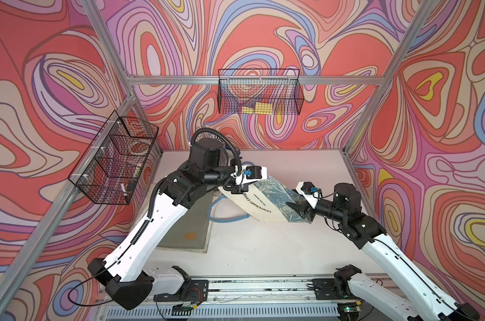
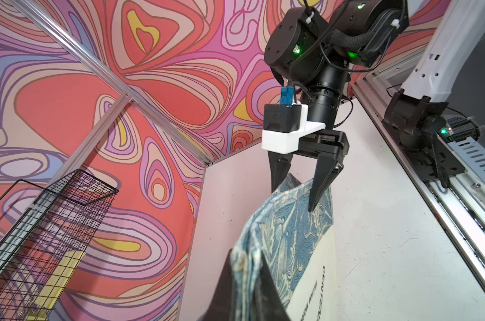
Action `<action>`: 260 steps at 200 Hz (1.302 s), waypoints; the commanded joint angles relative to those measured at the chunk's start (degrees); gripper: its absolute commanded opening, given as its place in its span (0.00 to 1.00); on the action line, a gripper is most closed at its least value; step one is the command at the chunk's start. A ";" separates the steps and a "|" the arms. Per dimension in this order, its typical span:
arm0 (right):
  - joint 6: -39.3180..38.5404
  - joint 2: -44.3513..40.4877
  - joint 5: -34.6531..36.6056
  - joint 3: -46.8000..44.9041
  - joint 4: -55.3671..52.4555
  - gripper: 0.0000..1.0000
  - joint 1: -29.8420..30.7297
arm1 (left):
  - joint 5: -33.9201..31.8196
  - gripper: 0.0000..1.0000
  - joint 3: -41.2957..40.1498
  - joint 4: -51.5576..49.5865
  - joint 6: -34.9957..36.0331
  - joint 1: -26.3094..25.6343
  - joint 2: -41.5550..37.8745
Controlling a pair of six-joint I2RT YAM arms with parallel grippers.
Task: Put away the canvas bag
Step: Press the canvas bag at the center of the board.
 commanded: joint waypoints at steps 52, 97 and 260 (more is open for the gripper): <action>0.45 4.58 -4.50 -2.67 -0.44 0.45 -0.50 | 1.90 0.00 -0.73 14.84 -5.00 2.97 -2.89; 0.89 7.98 -6.88 -1.61 0.99 0.69 -0.84 | 4.93 0.00 -0.51 16.30 -6.14 3.74 -2.54; -6.84 9.29 18.31 9.05 -3.34 0.00 -2.47 | -13.54 0.60 -4.52 18.29 -25.98 4.97 -2.00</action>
